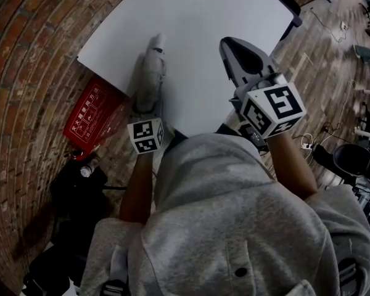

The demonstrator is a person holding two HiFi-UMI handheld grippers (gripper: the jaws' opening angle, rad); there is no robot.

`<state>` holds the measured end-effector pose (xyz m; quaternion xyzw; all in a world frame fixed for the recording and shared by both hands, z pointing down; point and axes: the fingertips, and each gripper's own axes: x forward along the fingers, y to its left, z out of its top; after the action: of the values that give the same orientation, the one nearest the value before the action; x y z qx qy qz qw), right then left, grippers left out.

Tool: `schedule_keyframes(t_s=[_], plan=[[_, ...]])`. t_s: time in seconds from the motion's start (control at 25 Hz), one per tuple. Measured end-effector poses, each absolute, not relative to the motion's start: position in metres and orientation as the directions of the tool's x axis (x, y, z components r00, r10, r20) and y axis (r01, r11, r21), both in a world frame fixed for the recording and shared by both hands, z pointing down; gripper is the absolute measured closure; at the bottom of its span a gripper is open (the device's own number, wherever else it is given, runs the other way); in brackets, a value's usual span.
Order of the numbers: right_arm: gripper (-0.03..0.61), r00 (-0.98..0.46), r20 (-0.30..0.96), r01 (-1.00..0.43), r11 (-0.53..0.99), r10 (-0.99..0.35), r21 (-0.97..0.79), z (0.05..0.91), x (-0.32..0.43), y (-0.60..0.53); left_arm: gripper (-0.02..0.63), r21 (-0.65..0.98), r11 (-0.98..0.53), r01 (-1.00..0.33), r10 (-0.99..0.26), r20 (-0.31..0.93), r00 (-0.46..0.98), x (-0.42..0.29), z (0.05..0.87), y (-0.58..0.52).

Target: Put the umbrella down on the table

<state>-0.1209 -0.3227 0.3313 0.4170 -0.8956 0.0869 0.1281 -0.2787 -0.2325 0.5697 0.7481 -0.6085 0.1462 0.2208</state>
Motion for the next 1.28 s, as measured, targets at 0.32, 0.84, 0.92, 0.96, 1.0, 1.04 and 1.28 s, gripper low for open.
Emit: schedule_keyframes(t_s=[0.32, 0.84, 0.92, 0.96, 1.0, 1.04, 1.28], plan=[[0.543, -0.617, 0.306, -0.772, 0.633, -0.725, -0.057, 0.336, -0.120, -0.324, 0.343, 0.155, -0.174, -0.972, -0.836, 0.498, 0.229, -0.275, 0.578, -0.235], [0.543, -0.626, 0.291, -0.768, 0.636, -0.723, -0.072, 0.335, -0.114, -0.323, 0.253, 0.212, -0.165, -0.963, -0.831, 0.495, 0.252, -0.269, 0.570, -0.234], [0.543, -0.629, 0.290, -0.766, 0.638, -0.721, -0.077, 0.334, -0.111, -0.323, 0.251, 0.204, -0.155, -0.967, -0.836, 0.494, 0.238, -0.271, 0.566, -0.231], [0.543, -0.632, 0.289, -0.765, 0.640, -0.719, -0.079, 0.334, -0.109, -0.323, 0.250, 0.203, -0.149, -0.968, -0.839, 0.492, 0.232, -0.272, 0.564, -0.230], [0.543, -0.634, 0.288, -0.763, 0.642, -0.717, -0.081, 0.334, -0.108, -0.323, 0.250, 0.202, -0.143, -0.969, -0.843, 0.489, 0.226, -0.273, 0.560, -0.228], [0.543, -0.638, 0.287, -0.760, 0.644, -0.715, -0.083, 0.333, -0.106, -0.322, 0.250, 0.199, -0.136, -0.970, -0.847, 0.484, 0.218, -0.274, 0.556, -0.226], [0.543, -0.660, 0.269, -0.744, 0.660, -0.701, -0.107, 0.332, -0.093, -0.320, 0.250, 0.176, -0.086, -0.981, -0.872, 0.463, 0.159, -0.280, 0.534, -0.215]])
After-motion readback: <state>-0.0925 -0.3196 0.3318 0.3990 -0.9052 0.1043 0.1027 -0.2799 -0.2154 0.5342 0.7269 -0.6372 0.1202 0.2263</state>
